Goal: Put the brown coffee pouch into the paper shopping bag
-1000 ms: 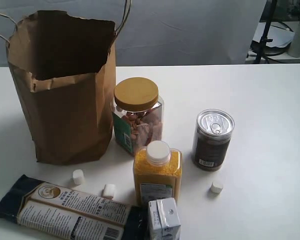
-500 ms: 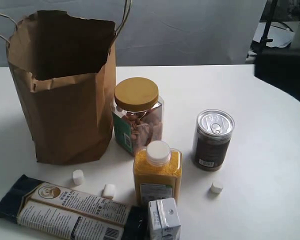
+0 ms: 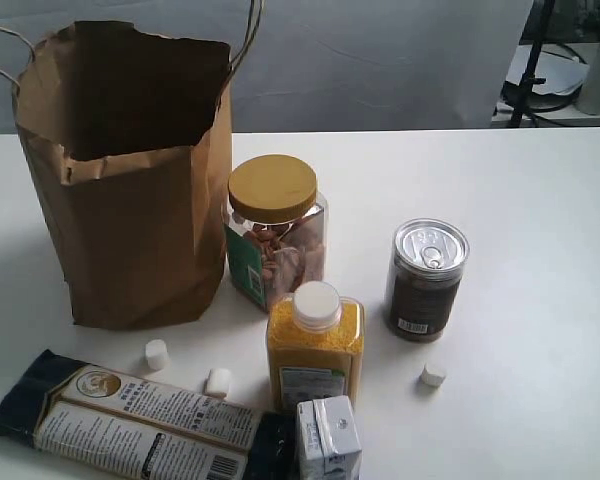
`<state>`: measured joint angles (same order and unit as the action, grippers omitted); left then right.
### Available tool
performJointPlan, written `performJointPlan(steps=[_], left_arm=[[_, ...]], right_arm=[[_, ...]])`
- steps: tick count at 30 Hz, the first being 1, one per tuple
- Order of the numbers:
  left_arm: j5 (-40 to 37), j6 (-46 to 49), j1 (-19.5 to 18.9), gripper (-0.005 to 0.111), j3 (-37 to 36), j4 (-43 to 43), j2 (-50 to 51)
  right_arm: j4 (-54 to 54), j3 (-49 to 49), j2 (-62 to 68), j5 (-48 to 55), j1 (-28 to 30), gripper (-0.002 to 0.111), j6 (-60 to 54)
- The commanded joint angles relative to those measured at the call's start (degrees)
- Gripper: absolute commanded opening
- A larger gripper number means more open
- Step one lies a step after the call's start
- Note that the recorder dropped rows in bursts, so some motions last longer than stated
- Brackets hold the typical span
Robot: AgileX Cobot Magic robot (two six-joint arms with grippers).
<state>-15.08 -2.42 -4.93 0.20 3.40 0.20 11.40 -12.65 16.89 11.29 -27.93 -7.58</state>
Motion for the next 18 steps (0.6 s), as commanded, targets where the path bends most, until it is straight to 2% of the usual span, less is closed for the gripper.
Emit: performJointPlan(steps=[1, 11, 18], left_arm=[[0.24, -0.18, -0.21, 0.000, -0.20, 0.26, -0.20], [0.24, -0.18, -0.21, 0.000, -0.20, 0.26, -0.20], [0.23, -0.18, -0.21, 0.000, -0.20, 0.26, -0.20]], right_arm=[[-3.33, 5.58, -4.96, -4.69, 3.42, 0.000, 0.34], [-8.00, 12.65, -16.89, -3.55, 4.66, 0.000, 1.53], [-12.64, 12.65, -16.89, -3.19, 4.78, 0.000, 5.28]])
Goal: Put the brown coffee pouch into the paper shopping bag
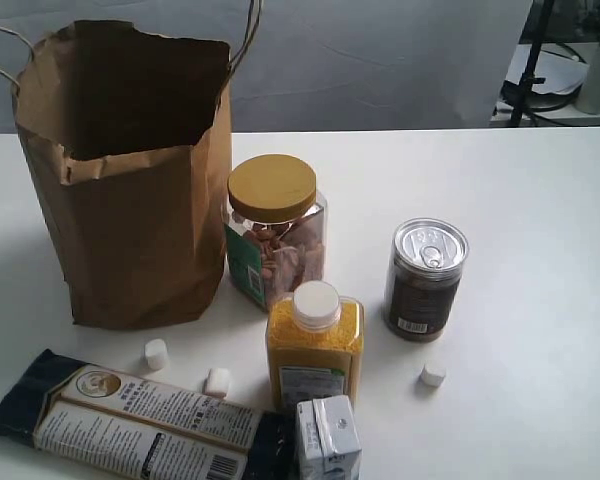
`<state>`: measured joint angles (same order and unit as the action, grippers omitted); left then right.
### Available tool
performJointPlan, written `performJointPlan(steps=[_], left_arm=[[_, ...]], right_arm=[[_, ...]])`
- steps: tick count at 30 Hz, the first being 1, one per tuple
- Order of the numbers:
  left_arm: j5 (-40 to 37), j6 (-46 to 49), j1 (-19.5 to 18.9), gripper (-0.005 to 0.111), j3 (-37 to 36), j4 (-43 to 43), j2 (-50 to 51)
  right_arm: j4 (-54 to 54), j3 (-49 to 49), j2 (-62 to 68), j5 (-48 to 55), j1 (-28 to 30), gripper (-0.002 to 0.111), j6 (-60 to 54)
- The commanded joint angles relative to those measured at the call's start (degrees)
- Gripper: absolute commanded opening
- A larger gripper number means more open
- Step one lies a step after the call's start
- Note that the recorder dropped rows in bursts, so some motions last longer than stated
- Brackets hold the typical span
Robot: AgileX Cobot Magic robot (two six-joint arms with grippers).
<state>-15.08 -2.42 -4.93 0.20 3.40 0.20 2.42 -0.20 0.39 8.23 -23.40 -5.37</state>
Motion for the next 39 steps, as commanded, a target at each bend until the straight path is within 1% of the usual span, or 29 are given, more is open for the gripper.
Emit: performJointPlan(steps=[1, 6, 12, 30, 32, 36, 39], left_arm=[[0.23, -0.18, -0.21, 0.000, -0.20, 0.26, -0.20], [0.23, -0.18, -0.21, 0.000, -0.20, 0.26, -0.20], [0.23, -0.18, -0.21, 0.000, -0.20, 0.26, -0.20], [0.23, -0.18, -0.21, 0.000, -0.20, 0.26, -0.20], [0.23, -0.18, -0.21, 0.000, -0.20, 0.26, -0.20], [0.23, -0.18, -0.21, 0.000, -0.20, 0.26, -0.20], [0.23, -0.18, -0.21, 0.000, -0.20, 0.26, -0.20]], right_arm=[[-3.64, 0.20, -0.39, -0.13, 0.25, 0.000, 3.44], [-6.08, 0.20, -0.39, -0.13, 0.25, 0.000, 4.35], [-0.67, 0.20, -0.39, -0.02, 0.25, 0.000, 4.34], [-0.67, 0.20, -0.39, -0.12, 0.25, 0.000, 4.34], [-0.67, 0.20, -0.39, -0.12, 2.64, 0.000, 4.34], [-0.67, 0.20, -0.39, -0.12, 9.54, 0.000, 4.34], [-0.67, 0.20, -0.39, -0.12, 12.68, 0.000, 4.34]])
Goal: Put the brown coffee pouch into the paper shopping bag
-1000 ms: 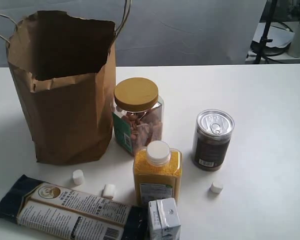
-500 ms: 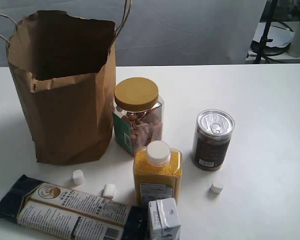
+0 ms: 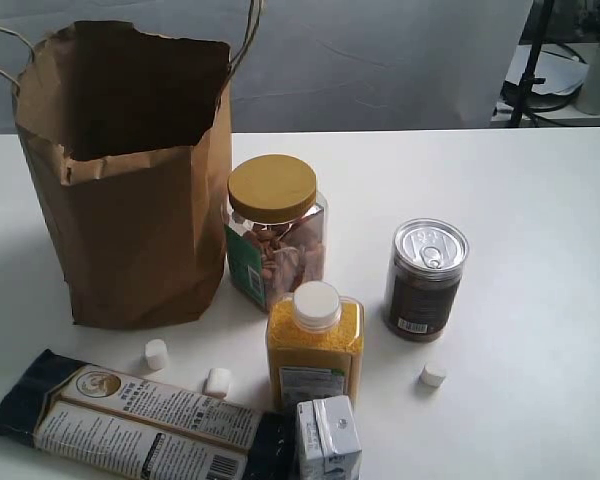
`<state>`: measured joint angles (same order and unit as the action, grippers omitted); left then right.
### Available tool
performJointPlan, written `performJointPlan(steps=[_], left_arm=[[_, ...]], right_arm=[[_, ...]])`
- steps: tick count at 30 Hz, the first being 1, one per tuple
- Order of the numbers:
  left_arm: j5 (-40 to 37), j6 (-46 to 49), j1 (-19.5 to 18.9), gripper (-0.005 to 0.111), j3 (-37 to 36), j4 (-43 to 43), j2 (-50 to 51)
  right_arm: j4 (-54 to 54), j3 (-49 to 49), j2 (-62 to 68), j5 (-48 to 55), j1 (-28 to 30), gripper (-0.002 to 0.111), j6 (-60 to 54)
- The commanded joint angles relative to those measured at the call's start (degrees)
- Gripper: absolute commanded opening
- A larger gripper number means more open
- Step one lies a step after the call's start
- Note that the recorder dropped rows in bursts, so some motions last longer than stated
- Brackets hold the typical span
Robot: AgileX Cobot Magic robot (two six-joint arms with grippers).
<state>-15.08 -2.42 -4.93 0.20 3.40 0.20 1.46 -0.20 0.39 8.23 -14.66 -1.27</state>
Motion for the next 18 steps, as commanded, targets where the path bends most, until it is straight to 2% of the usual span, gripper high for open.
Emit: performJointPlan(steps=[1, 5, 13, 18], left_arm=[[0.23, -0.18, -0.21, 0.000, -0.20, 0.26, -0.20], [0.23, -0.18, -0.21, 0.000, -0.20, 0.26, -0.20], [0.23, -0.18, -0.21, 0.000, -0.20, 0.26, -0.20], [0.23, -0.18, -0.21, 0.000, -0.20, 0.26, -0.20]], right_arm=[[0.28, 0.20, -0.39, -0.12, 4.65, 0.000, 0.24], [0.28, 0.20, -0.39, -0.12, 5.39, 0.000, 0.24], [0.28, 0.20, -0.39, -0.12, 2.08, 0.000, 0.24], [0.28, 0.20, -0.39, -0.12, 2.08, 0.000, 0.24]])
